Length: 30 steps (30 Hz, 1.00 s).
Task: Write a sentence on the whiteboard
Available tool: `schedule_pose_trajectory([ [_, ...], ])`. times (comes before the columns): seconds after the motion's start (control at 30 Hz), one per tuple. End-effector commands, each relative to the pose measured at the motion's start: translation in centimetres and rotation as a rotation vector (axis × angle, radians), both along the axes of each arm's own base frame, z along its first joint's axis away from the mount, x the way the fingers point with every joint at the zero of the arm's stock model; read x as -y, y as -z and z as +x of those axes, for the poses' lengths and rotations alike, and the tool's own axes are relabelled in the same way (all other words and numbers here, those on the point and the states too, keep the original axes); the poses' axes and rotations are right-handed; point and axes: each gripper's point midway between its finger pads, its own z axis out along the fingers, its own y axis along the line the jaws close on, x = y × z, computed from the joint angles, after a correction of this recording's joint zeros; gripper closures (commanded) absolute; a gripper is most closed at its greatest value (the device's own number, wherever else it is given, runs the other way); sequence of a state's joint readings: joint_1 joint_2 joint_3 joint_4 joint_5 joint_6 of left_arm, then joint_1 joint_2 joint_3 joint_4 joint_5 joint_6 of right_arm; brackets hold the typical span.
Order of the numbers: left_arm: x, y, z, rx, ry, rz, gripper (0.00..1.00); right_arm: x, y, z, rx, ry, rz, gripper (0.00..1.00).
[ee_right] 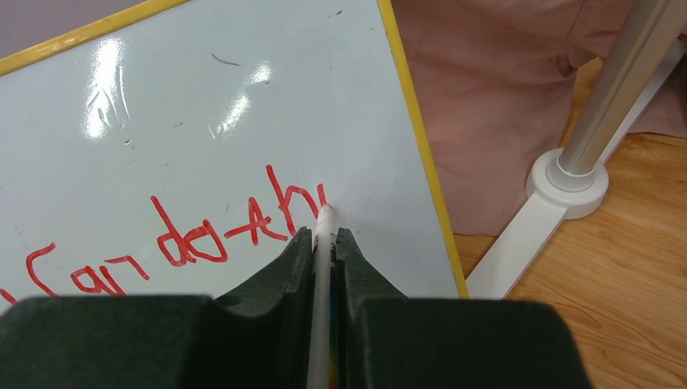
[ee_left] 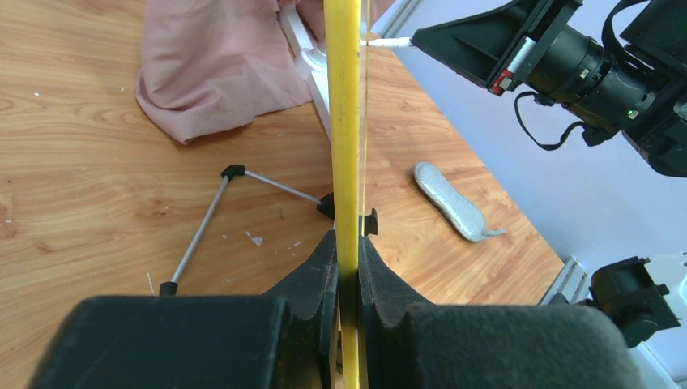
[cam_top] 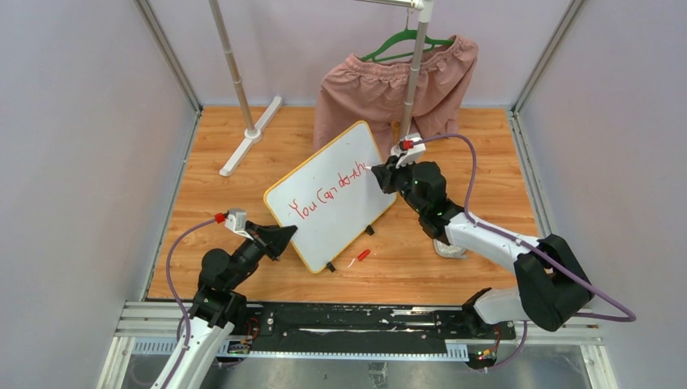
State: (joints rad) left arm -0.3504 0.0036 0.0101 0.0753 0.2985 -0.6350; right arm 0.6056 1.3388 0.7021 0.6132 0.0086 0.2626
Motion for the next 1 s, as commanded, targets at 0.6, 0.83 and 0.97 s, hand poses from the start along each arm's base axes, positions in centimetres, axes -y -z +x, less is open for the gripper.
schedule_pose_trajectory([
  [0.6,0.4,3.9,-0.4,-0.04,0.038,0.069,1.0,0.0,-5.0,0.8,0.061,0.017,0.065,1.0],
  [0.83,0.4,3.9,-0.4,-0.039,0.038,0.069,1.0,-0.3,-5.0,1.4,0.061,0.018,0.063,1.0],
  [0.97,0.4,3.9,-0.4,-0.04,0.037,0.069,1.0,-1.0,-5.0,1.3,0.058,-0.017,0.064,1.0],
])
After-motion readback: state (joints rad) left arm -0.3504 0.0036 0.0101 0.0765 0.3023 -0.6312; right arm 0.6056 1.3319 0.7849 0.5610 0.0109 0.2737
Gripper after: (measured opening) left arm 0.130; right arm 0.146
